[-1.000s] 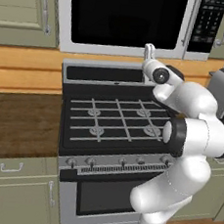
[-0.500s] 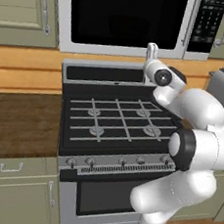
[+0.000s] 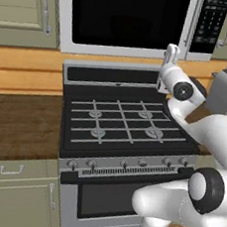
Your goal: Pick the tomato from the sink and place it in the bowl. Then pick the bowl and place it in the microwave. Then close the microwave door and press the start button.
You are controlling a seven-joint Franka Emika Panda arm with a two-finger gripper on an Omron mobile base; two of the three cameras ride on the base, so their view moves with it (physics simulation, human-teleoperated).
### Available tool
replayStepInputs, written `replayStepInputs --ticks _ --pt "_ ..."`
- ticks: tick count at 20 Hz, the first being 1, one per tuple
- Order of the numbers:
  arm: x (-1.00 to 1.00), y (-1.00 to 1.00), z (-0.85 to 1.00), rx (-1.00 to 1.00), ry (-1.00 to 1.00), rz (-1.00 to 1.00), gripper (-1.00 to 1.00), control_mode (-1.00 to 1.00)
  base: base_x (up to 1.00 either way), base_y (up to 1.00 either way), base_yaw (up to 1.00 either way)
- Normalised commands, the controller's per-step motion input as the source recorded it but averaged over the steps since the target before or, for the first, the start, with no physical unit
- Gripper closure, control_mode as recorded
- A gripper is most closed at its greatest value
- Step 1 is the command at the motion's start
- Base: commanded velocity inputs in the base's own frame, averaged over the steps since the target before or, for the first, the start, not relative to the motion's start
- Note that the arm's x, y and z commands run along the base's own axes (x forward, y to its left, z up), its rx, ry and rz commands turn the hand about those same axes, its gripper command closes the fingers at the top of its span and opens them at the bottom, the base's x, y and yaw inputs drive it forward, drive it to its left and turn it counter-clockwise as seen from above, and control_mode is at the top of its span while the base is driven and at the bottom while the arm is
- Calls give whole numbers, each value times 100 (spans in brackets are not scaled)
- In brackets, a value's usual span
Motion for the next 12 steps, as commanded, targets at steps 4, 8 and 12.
replayStepInputs --ticks 4,8,12 --pt "-97 -89 91 0 4 17 -100 -100 0 0 0" --pt "-85 -84 100 0 9 21 -100 -100 0 0 0" --pt "-51 -70 100 -4 17 18 -100 -100 0 0 0"
